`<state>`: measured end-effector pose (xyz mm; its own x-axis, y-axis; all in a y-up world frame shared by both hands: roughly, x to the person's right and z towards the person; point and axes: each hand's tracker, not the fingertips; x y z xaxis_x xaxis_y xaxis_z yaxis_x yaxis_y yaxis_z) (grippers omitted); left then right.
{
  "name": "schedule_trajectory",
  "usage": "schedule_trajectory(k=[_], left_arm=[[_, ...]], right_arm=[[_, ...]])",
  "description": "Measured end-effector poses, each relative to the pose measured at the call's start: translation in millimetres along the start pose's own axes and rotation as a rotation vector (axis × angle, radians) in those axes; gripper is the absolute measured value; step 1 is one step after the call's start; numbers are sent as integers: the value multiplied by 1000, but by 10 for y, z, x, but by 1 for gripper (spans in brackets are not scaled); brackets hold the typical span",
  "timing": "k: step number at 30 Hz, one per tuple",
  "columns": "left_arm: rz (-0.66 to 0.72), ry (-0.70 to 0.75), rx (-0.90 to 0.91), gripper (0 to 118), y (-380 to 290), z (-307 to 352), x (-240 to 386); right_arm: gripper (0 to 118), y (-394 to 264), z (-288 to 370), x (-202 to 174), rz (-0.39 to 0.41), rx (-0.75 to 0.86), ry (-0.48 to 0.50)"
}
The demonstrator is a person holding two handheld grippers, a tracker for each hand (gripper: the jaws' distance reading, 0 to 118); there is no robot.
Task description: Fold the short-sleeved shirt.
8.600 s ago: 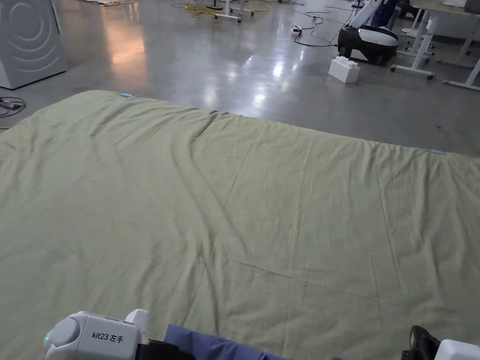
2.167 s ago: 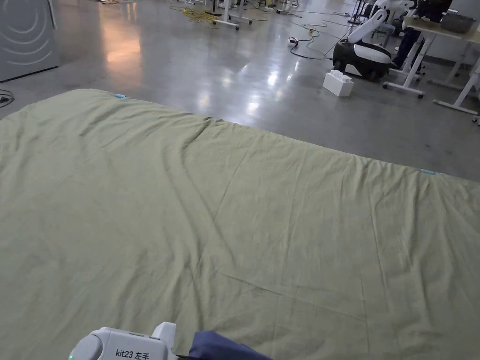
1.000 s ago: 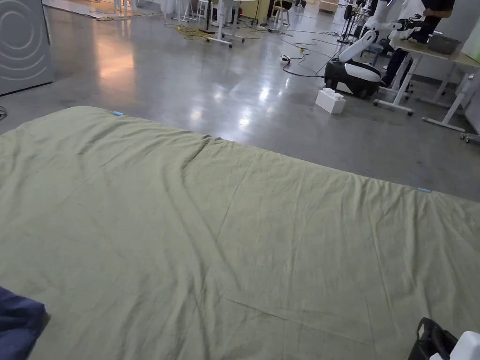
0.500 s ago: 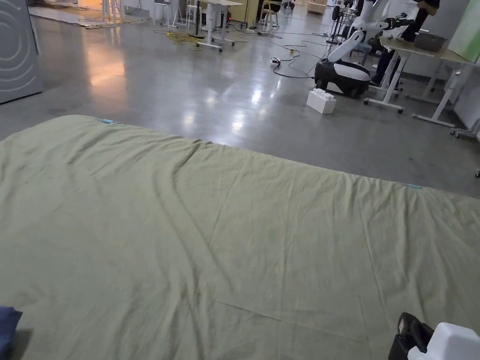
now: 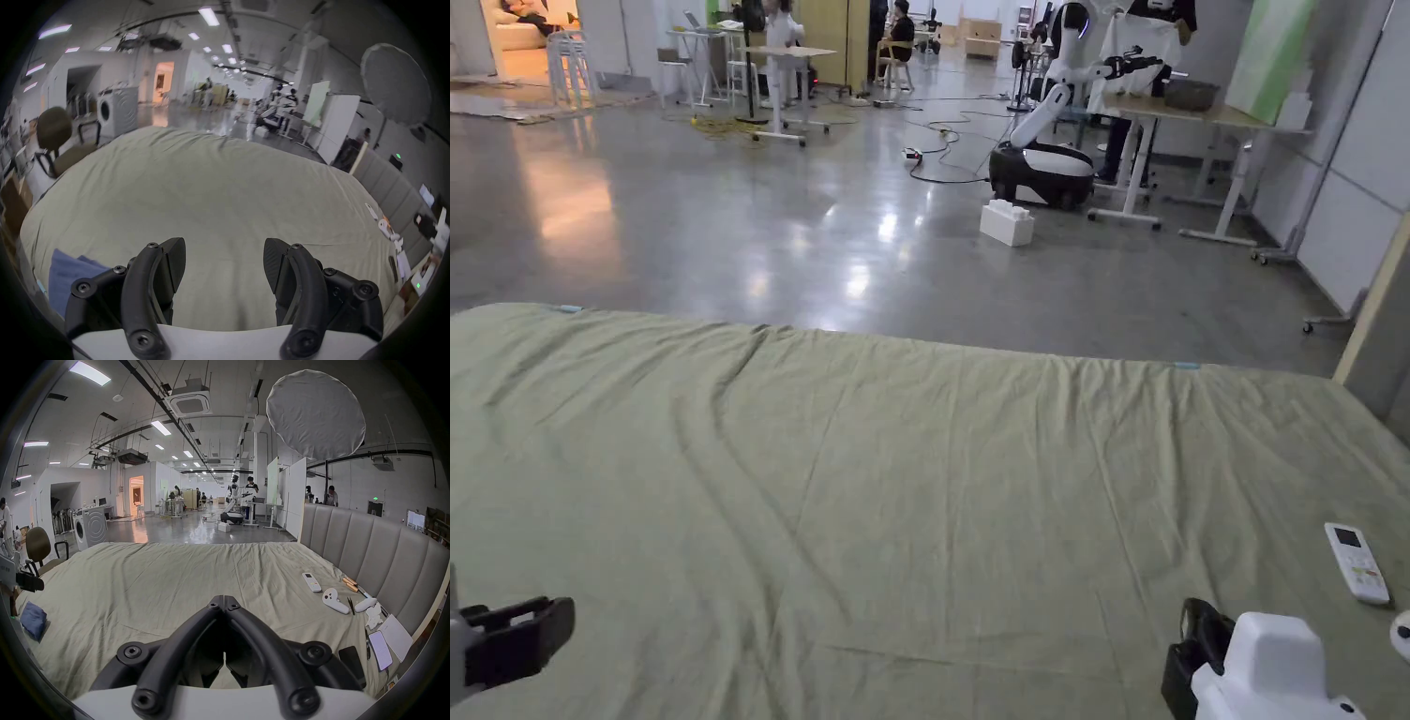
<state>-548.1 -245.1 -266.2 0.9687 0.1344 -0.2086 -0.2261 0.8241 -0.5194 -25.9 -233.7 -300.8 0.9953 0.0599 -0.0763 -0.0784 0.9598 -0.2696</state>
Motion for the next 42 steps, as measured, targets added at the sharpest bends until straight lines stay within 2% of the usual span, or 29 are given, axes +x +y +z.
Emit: schedule_trajectory(k=[2,6,8,10,12,14,17,21,30,32,35,42], left_arm=[[-70,16,41,68,-36,23,368],[-111,-7,155,66,-129,134,1023],[-137,4,209,62,-158,126,1258],[-153,23,256,50,-192,159,1441],[-167,53,310,47,-247,215,1653],[-163,52,339,20,-254,247,1750],[-157,53,362,4,-296,293,1897],[-184,33,370,0,-370,307,2023],[-171,56,423,0,-452,397,2136],[-171,56,431,0,-454,429,2132],[-171,50,437,0,-461,455,2158],[-173,40,429,0,-480,469,2166]], right_arm=[[1,13,-13,17,-16,14,-7],[1,21,-41,14,-18,42,-17],[1,10,-59,0,-14,51,-26],[1,-9,-76,4,-13,62,-32],[1,-29,-88,9,-10,69,-36],[1,-46,-90,17,-2,79,-36],[1,-59,-82,28,-5,89,-36],[1,-69,-52,19,-6,100,-38],[1,-55,69,-70,28,133,-26],[1,-55,98,-72,14,139,-18],[1,-53,110,-84,44,153,-18],[1,-55,121,-68,37,146,-23]])
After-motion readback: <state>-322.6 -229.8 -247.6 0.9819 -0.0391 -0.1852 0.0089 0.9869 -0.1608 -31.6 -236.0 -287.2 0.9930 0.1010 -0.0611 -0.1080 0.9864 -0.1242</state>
